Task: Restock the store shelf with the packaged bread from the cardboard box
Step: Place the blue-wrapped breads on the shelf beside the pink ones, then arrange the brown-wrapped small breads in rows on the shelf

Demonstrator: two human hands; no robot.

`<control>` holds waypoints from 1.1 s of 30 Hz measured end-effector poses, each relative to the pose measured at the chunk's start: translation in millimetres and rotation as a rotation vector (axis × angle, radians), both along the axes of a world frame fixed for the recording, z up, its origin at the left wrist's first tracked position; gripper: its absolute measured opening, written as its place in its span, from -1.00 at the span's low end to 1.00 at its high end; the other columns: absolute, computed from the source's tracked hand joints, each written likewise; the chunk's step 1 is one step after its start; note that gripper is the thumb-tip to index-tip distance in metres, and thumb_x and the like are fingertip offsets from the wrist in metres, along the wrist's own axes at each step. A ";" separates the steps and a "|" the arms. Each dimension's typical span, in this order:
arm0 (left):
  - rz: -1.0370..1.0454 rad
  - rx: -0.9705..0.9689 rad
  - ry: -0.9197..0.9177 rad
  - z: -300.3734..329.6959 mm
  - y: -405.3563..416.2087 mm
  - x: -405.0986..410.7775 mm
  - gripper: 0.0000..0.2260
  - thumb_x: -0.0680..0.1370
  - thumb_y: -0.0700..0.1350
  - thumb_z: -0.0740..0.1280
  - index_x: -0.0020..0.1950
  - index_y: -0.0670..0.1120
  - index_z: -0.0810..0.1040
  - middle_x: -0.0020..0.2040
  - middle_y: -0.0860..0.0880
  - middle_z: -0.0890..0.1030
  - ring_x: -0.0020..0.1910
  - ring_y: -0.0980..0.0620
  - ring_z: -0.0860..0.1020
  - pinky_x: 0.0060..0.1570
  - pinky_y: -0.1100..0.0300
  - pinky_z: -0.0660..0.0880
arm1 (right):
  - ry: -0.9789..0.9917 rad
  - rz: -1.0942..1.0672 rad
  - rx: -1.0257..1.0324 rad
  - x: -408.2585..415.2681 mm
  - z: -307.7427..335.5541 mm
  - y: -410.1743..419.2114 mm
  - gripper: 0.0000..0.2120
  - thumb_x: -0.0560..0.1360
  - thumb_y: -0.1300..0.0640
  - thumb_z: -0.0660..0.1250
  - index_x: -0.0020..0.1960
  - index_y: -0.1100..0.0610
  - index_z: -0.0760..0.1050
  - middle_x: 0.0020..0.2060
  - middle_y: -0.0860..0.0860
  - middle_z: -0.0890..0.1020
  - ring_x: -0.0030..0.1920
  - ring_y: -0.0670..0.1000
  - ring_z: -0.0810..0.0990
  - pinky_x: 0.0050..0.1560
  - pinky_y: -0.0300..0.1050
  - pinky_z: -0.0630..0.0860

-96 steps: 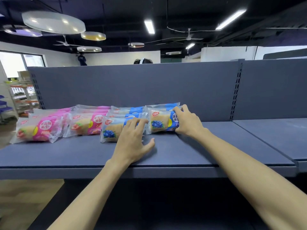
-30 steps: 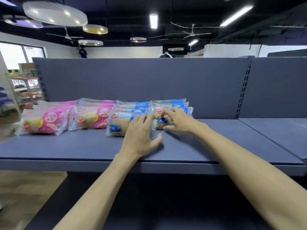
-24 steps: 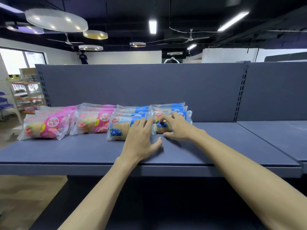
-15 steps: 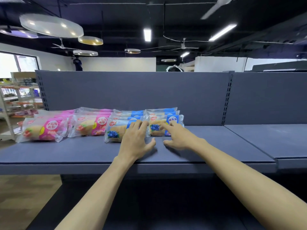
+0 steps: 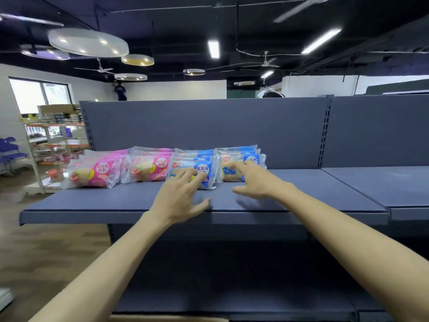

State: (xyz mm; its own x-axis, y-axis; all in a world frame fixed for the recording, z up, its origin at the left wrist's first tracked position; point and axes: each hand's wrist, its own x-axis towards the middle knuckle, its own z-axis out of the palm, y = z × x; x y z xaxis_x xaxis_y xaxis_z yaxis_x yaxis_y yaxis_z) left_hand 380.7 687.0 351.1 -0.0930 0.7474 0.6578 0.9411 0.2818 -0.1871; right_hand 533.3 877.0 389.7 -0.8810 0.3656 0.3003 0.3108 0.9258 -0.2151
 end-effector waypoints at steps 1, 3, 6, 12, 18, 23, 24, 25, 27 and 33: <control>0.026 -0.013 0.010 0.9 -12.1 -3.9 -0.50 0.44 0.23 0.26 0.24 -0.06 0.51 0.15 -0.03 0.55 0.07 -0.07 0.52 -0.10 0.06 0.53 | 0.002 0.009 0.000 -7.6 0.0 -7.4 -0.42 0.47 0.02 0.38 0.44 -0.07 0.29 0.30 0.02 0.41 0.22 0.08 0.47 0.22 0.05 0.48; 0.110 -0.052 0.046 3.3 -37.4 -11.3 -0.51 0.44 0.24 0.25 0.25 -0.02 0.51 0.14 -0.02 0.56 0.05 -0.06 0.54 -0.17 0.07 0.53 | 0.008 0.034 0.029 -25.3 0.7 -23.5 -0.42 0.46 0.00 0.39 0.43 -0.07 0.30 0.29 0.04 0.42 0.24 0.13 0.46 0.21 0.09 0.48; 0.248 -0.103 0.074 7.1 -75.8 -23.9 -0.47 0.42 0.25 0.25 0.28 -0.02 0.51 0.11 -0.03 0.58 0.04 -0.07 0.56 -0.27 0.07 0.55 | 0.018 0.100 0.062 -55.7 7.7 -53.5 -0.44 0.49 0.00 0.36 0.44 -0.03 0.28 0.25 0.07 0.43 0.15 0.13 0.50 0.04 -0.04 0.42; 0.441 -0.121 0.057 11.6 -142.4 -43.1 -0.46 0.46 0.25 0.28 0.36 0.02 0.50 0.24 -0.04 0.60 0.19 -0.06 0.58 -0.27 0.08 0.56 | 0.050 0.283 0.072 -107.4 21.8 -118.7 -0.41 0.50 0.04 0.38 0.47 0.01 0.26 0.29 0.07 0.43 0.20 0.11 0.49 0.08 -0.07 0.42; 0.684 -0.170 -0.021 -0.8 -190.3 -46.8 -0.44 0.55 0.27 0.17 0.51 0.11 0.26 0.29 0.00 0.51 0.28 -0.03 0.46 -0.17 0.09 0.41 | 0.003 0.419 0.120 -133.4 12.9 -176.0 -0.42 0.49 0.02 0.39 0.45 -0.03 0.25 0.30 0.03 0.43 0.21 0.12 0.49 0.15 0.06 0.51; 0.749 -0.170 -0.105 -23.4 -220.8 -40.7 -0.43 0.54 0.28 0.16 0.52 0.10 0.25 0.30 0.01 0.51 0.27 -0.03 0.48 -0.06 0.06 0.46 | 0.010 0.507 0.200 -144.7 2.5 -207.8 -0.47 0.50 0.01 0.37 0.42 -0.02 0.28 0.24 0.04 0.44 0.13 0.11 0.52 0.05 0.07 0.55; 0.747 -0.167 -0.121 -32.8 -226.1 -39.0 -0.42 0.54 0.28 0.15 0.52 0.10 0.25 0.30 0.01 0.51 0.28 -0.03 0.49 -0.04 0.05 0.47 | 0.029 0.525 0.247 -144.3 -2.0 -213.2 -0.47 0.52 0.01 0.36 0.43 -0.02 0.27 0.25 0.04 0.44 0.14 0.12 0.51 0.03 0.06 0.54; 0.743 -0.164 -0.141 -43.9 -231.2 -37.0 -0.41 0.52 0.30 0.12 0.52 0.11 0.27 0.30 0.01 0.52 0.28 -0.03 0.49 -0.03 0.04 0.49 | 0.059 0.549 0.311 -143.0 -9.3 -219.3 -0.48 0.53 0.02 0.34 0.44 -0.01 0.26 0.28 0.04 0.43 0.17 0.13 0.51 0.03 0.06 0.54; 0.730 -0.169 -0.190 -69.3 -238.7 -31.5 -0.35 0.46 0.33 0.00 0.49 0.12 0.31 0.26 0.02 0.55 0.24 -0.03 0.53 -0.08 0.03 0.52 | 0.106 0.601 0.411 -136.6 -33.1 -232.2 -0.48 0.53 0.02 0.33 0.45 -0.02 0.26 0.32 0.03 0.41 0.21 0.13 0.48 0.05 0.06 0.52; 0.672 -0.276 -0.416 -181.6 -247.1 4.1 -0.34 0.40 0.31 0.04 0.41 0.06 0.45 0.09 0.01 0.63 0.03 -0.08 0.63 -0.22 0.03 0.56 | -0.008 0.609 0.308 -112.5 -142.7 -248.2 -0.42 0.54 -0.01 0.30 0.51 -0.03 0.20 0.42 0.05 0.34 0.27 0.13 0.45 0.05 0.01 0.49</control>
State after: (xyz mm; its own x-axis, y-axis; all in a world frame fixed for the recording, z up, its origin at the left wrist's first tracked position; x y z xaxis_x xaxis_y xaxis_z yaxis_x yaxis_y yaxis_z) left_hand 384.9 439.9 169.5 -0.7709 0.5753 0.2733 0.5966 0.8025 -0.0062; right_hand 420.8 628.8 247.0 -0.9052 -0.2974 0.3035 -0.2846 0.9547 0.0868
